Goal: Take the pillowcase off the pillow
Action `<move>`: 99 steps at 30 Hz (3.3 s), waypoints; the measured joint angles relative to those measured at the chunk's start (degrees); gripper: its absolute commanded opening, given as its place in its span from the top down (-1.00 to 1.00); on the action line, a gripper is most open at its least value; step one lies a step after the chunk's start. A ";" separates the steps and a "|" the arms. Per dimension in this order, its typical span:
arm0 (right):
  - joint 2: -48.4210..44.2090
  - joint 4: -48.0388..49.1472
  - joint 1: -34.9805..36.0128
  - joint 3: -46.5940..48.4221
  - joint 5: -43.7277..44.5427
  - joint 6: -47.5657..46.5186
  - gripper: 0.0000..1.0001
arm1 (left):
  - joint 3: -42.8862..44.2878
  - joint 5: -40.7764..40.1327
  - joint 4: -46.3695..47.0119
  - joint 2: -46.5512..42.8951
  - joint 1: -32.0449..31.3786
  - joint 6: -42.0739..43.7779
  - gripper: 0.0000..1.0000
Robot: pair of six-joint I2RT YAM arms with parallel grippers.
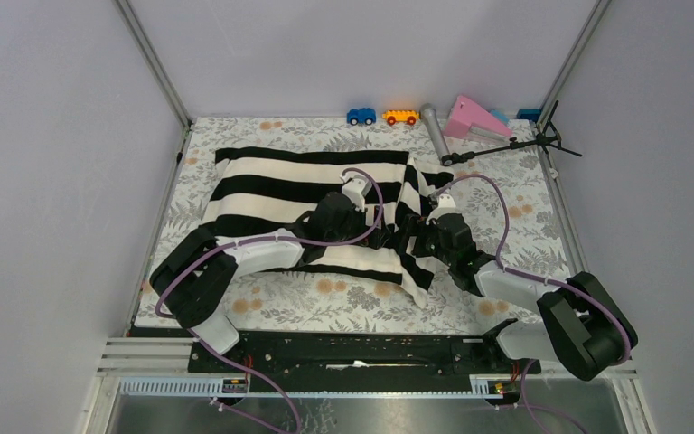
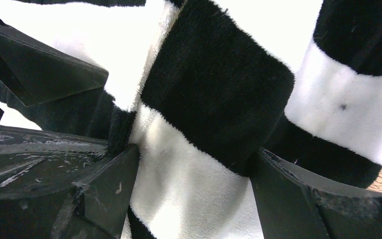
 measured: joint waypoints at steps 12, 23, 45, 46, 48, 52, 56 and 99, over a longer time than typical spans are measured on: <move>0.35 2.19 -0.15 -0.02 -4.52 -1.29 -0.89 | -5.68 2.51 6.51 -5.01 0.48 -0.79 -0.98; -4.52 4.02 0.52 -2.67 -4.83 -1.51 -0.89 | 4.87 0.42 -0.09 -4.24 1.16 -4.68 -0.95; -5.99 0.44 0.94 -3.02 5.44 -0.57 -0.86 | 7.96 -0.39 -10.78 3.15 7.45 -8.79 0.82; -5.99 -0.37 0.94 -2.84 6.56 -0.55 -0.88 | 5.55 -0.13 -9.33 1.09 7.52 -8.76 0.83; -6.14 -1.88 0.96 -2.27 8.07 -0.50 -0.93 | 1.88 0.76 -6.05 -2.40 7.74 -8.68 0.84; -7.37 -6.36 0.98 0.68 9.31 -0.52 -0.96 | -1.66 3.58 0.22 -5.20 7.78 -7.96 0.85; -6.47 -11.47 0.98 7.74 9.31 0.13 -0.94 | -4.09 5.86 4.20 -5.27 7.78 -7.15 0.85; 6.60 -2.75 -6.29 2.60 -8.76 3.74 0.77 | -7.19 1.57 3.72 -8.92 6.62 -4.66 0.66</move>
